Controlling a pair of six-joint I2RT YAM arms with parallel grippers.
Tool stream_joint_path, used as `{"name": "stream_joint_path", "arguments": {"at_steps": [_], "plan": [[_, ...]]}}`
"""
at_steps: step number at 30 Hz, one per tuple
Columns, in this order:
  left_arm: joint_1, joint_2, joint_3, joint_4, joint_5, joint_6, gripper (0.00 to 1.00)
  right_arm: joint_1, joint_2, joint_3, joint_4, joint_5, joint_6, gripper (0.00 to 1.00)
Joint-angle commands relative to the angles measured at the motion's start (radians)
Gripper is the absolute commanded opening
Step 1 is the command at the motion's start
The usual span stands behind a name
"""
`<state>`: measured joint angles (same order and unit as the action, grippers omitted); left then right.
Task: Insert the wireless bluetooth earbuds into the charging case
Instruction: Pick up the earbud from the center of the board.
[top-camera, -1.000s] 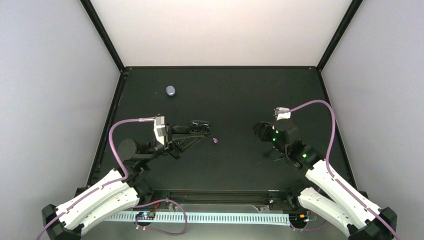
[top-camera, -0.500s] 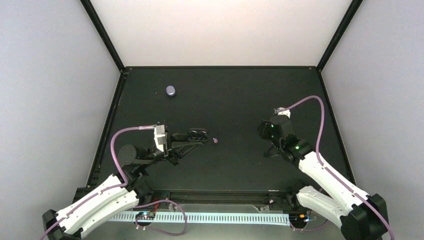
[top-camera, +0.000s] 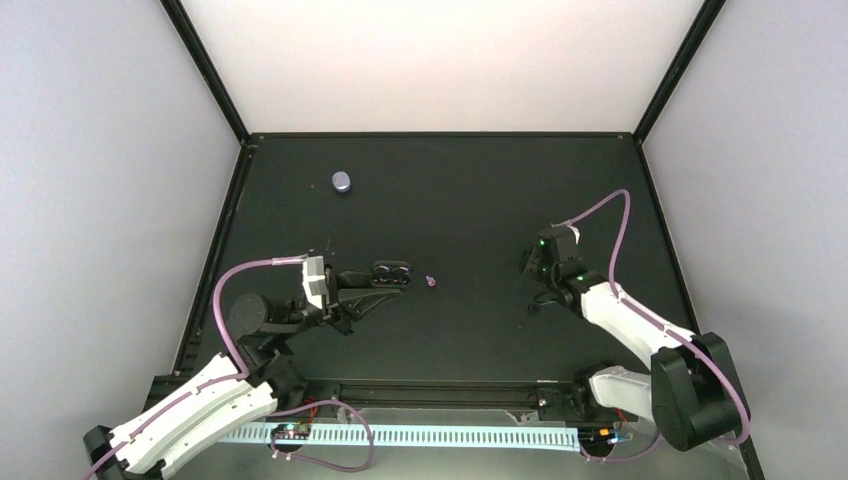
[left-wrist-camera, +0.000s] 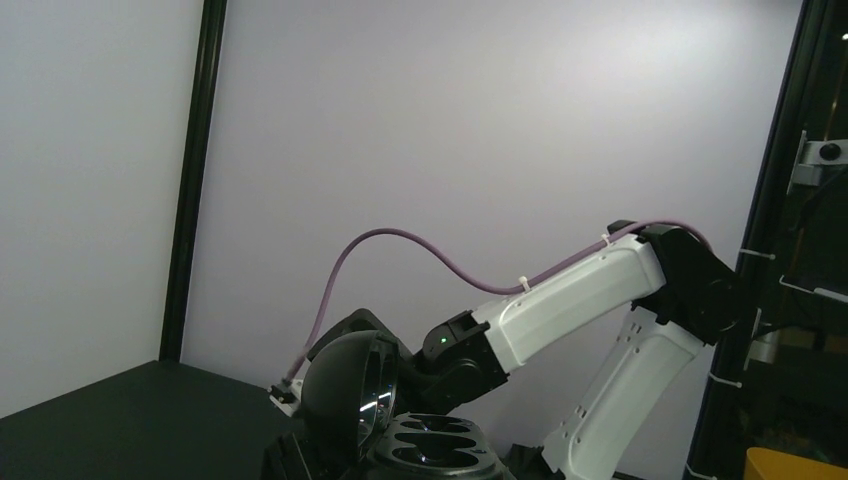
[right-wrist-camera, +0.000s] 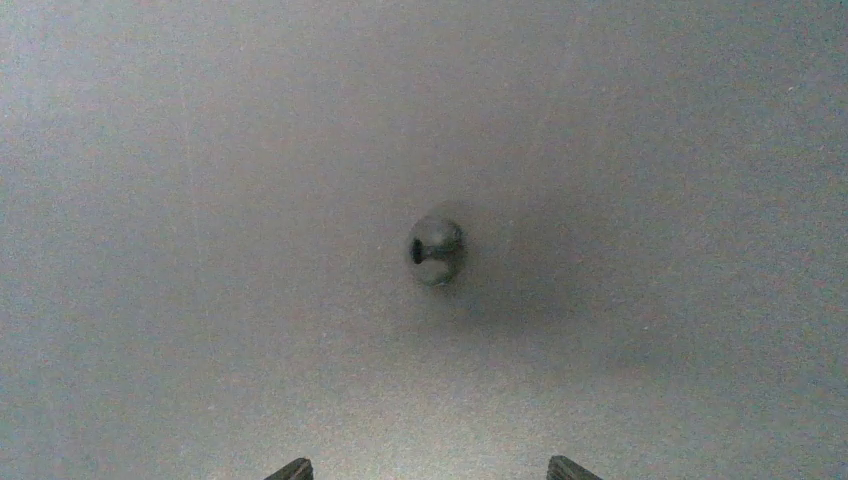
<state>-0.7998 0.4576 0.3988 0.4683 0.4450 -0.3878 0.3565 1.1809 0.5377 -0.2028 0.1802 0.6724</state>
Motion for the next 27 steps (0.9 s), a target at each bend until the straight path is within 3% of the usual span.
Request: {"name": "stream_joint_path", "arguments": {"at_steps": [1, 9, 18, 27], "plan": [[0.005, -0.013, -0.008, 0.010, -0.008, 0.013, 0.02, -0.008, -0.013, -0.021, 0.000, -0.054, 0.010, 0.60], [0.005, -0.002, -0.005, 0.015, 0.013, 0.005, 0.02, -0.004, -0.144, -0.107, -0.130, -0.129, 0.097, 0.58], [0.005, 0.007, 0.000, 0.009, 0.022, -0.001, 0.02, -0.004, -0.094, -0.148, -0.096, -0.186, 0.157, 0.61], [0.005, 0.011, 0.001, 0.012, 0.026, 0.001, 0.02, 0.034, -0.149, -0.183, -0.110, -0.210, 0.185, 0.60]]}}
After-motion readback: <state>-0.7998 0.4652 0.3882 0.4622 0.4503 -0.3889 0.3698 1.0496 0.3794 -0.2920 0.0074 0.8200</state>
